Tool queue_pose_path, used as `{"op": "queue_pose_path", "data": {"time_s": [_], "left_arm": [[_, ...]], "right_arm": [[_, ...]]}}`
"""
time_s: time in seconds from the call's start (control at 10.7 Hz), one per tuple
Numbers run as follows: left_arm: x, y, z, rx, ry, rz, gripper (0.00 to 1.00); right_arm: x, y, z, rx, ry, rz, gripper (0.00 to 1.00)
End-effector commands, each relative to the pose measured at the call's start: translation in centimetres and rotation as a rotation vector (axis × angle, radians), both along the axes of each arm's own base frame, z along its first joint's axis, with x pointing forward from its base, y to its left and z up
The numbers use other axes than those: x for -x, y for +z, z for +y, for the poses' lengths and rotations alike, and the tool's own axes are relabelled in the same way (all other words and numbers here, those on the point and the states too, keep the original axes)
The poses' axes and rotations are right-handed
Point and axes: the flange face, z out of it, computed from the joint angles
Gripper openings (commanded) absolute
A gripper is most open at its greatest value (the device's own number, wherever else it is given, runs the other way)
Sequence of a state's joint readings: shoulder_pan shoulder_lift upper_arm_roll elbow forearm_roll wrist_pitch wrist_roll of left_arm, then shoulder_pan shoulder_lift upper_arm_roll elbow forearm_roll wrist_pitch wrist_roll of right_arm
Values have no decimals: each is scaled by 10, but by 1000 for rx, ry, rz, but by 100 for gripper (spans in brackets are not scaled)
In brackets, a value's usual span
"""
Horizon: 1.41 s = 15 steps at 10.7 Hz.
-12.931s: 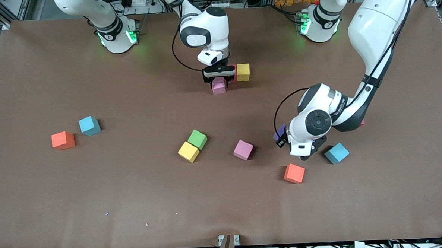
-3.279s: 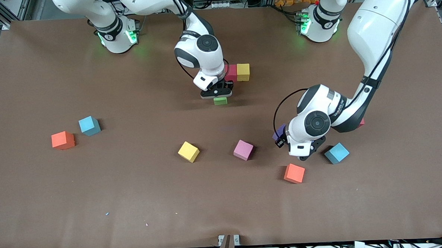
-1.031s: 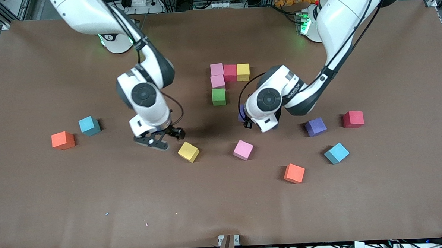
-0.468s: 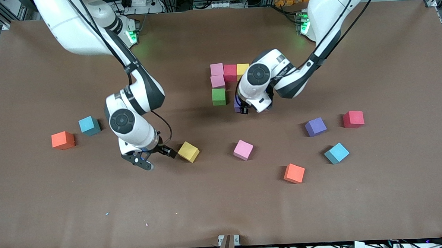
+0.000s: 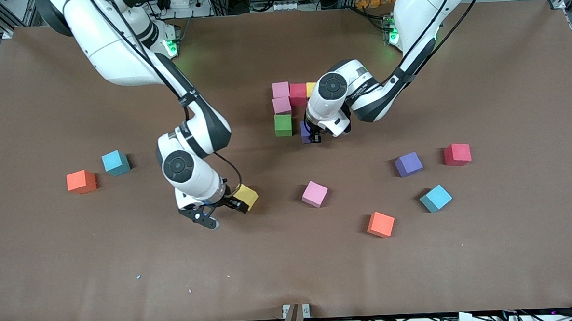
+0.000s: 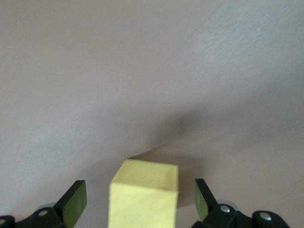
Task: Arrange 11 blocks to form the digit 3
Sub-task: 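Grasp the yellow cube with the right gripper while the left gripper lowers purple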
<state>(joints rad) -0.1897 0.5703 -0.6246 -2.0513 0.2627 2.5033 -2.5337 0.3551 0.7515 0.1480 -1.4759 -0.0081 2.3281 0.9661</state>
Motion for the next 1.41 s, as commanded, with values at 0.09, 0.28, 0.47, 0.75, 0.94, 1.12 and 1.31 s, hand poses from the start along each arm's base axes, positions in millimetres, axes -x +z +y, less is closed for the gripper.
{"op": "queue_pose_path", "data": {"time_s": [0.09,0.28,0.47,0.75,0.94,1.12,1.31], "left_arm": [[21,13,-15,0,3,-39,0],[28,13,-19,1,-5,-34,0],[27,11,-18,0,-4,-31,0],[28,10,-19,2,-4,-29,0],[30,9,-23,21,-6,-35,0],[30,9,-23,20,-6,-34,0],[32,5,-24,19,-10,-27,0]], "right_arm": [[-3,-24,14,-20,-57,33,100],[2,-31,22,-13,-35,39,100],[5,-45,21,2,-24,50,100],[7,-47,24,6,-7,50,88],[7,-47,24,7,20,47,76],[5,-46,22,4,78,41,36],[6,-46,21,8,130,39,12]]}}
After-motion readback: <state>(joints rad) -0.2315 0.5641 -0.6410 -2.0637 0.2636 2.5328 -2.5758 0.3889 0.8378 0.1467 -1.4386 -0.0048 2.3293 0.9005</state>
